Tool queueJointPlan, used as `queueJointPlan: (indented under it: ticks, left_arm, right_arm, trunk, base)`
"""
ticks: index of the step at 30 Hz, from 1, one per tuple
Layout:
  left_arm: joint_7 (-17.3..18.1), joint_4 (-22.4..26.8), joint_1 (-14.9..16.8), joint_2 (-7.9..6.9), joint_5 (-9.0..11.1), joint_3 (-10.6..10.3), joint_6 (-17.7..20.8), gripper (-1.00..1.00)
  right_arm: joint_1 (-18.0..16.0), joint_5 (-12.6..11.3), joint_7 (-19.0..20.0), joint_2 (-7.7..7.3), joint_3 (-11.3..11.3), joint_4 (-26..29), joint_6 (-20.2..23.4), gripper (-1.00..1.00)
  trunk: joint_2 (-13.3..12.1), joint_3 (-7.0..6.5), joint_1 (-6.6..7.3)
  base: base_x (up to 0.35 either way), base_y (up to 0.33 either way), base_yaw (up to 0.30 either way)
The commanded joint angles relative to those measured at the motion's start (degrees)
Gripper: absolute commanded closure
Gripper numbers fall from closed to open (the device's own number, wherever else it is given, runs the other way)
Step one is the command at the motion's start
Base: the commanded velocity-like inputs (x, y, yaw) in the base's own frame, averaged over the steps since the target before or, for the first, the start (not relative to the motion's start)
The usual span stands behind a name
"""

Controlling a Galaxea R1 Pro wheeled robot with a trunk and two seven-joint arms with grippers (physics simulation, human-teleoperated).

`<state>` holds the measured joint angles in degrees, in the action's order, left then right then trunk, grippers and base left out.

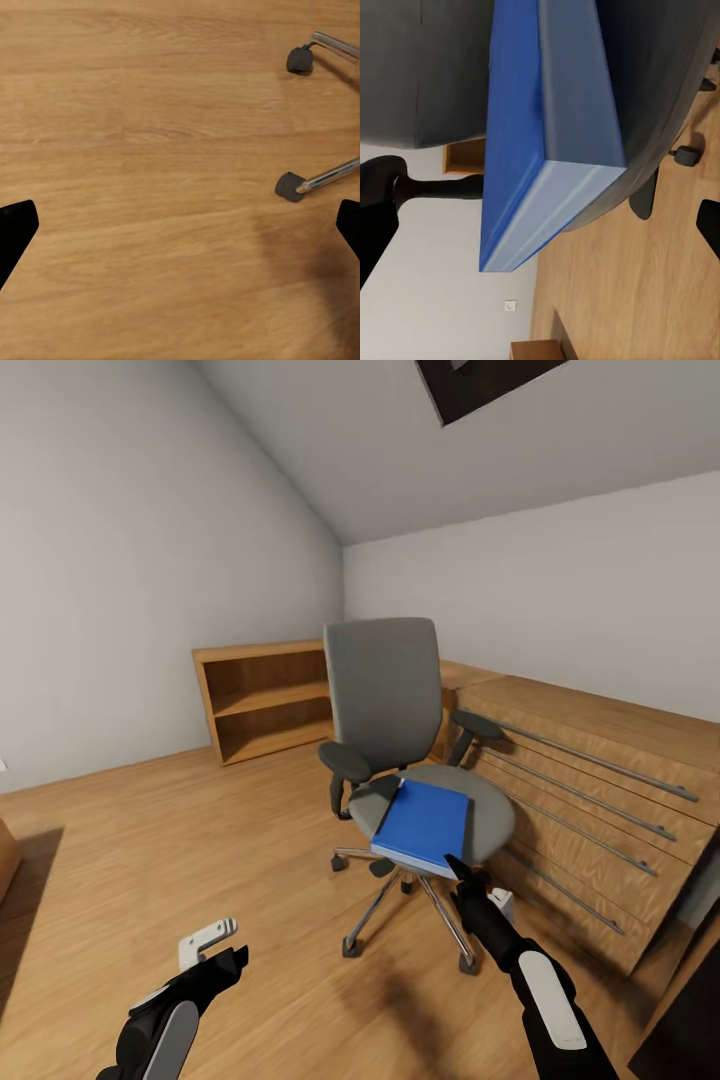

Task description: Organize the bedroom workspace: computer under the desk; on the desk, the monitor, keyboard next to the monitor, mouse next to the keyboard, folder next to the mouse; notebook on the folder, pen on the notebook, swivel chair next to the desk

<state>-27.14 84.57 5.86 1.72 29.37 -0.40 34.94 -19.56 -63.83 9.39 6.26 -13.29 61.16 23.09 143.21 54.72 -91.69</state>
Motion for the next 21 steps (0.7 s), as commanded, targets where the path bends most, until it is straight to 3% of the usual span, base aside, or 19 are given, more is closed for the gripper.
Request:
queueJointPlan:
  ticks: [1,21]
  left_arm:
    - [-0.5,0.1,0.0,0.01,0.6,0.0,0.1,-1.00]
    - [-0.5,0.0,0.0,0.04,0.6,0.0,0.1,-1.00]
  right_arm:
    - [0.0,-0.2,0.1,0.07,-0.3,0.0,0.5,-1.00]
    - [0.0,-0.2,0.1,-0.02,-0.7,0.0,0.2,-1.00]
  trunk:
    - [0.0,0.06,0.01]
    - [0.0,0.06,0.01]
  base:
    - [0.000,0.000,0.000]
    - [0.055,-0.006,0.000]
